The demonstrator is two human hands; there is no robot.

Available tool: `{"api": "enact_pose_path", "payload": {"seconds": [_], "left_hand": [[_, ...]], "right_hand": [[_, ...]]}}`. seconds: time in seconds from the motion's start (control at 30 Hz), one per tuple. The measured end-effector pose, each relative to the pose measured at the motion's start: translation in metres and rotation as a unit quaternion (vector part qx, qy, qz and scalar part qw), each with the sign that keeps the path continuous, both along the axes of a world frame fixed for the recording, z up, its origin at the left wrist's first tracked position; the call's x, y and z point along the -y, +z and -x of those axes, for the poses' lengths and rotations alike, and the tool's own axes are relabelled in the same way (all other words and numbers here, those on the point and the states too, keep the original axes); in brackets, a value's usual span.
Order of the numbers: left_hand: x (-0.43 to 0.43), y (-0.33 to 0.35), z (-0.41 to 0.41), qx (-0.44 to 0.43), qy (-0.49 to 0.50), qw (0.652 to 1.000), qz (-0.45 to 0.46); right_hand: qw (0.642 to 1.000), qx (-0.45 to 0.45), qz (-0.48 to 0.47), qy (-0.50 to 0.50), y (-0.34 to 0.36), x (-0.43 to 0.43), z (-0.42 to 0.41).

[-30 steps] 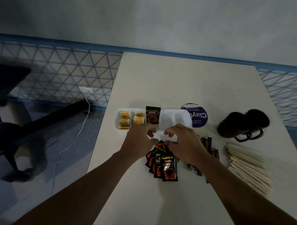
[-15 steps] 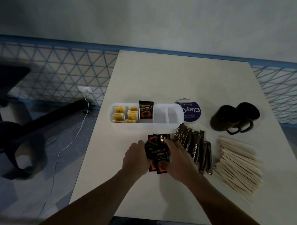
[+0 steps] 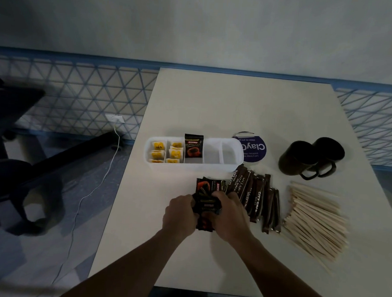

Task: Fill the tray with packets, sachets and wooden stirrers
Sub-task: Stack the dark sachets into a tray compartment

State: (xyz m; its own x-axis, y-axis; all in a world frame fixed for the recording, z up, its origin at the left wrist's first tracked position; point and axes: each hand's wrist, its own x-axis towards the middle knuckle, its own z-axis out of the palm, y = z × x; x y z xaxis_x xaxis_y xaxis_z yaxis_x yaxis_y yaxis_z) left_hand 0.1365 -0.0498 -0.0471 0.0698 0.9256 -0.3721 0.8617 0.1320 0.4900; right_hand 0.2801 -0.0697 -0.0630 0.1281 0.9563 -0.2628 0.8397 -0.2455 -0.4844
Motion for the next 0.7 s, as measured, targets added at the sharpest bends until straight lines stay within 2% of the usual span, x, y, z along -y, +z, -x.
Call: {"api": "enact_pose_path", "payload": {"seconds": [0.23, 0.33, 0.57, 0.7], "left_hand": [[0.0, -0.003, 0.007, 0.041, -0.015, 0.999, -0.007], [-0.002, 0.0, 0.01, 0.096, -0.018, 0.995, -0.009], [-0.018, 0.023, 0.013, 0.215, -0.005, 0.977, -0.012], [-0.025, 0.044, 0.013, 0.266, -0.022, 0.963, 0.03]], "right_hand": [[0.999, 0.021, -0.003, 0.028, 0.005, -0.003, 0.002], [1.0, 0.012, -0.003, 0.026, 0.012, -0.008, -0.002], [0.992, -0.123, 0.033, 0.025, 0.037, -0.03, -0.016], [0.983, -0.179, 0.026, 0.008, 0.053, -0.041, -0.015]]}}
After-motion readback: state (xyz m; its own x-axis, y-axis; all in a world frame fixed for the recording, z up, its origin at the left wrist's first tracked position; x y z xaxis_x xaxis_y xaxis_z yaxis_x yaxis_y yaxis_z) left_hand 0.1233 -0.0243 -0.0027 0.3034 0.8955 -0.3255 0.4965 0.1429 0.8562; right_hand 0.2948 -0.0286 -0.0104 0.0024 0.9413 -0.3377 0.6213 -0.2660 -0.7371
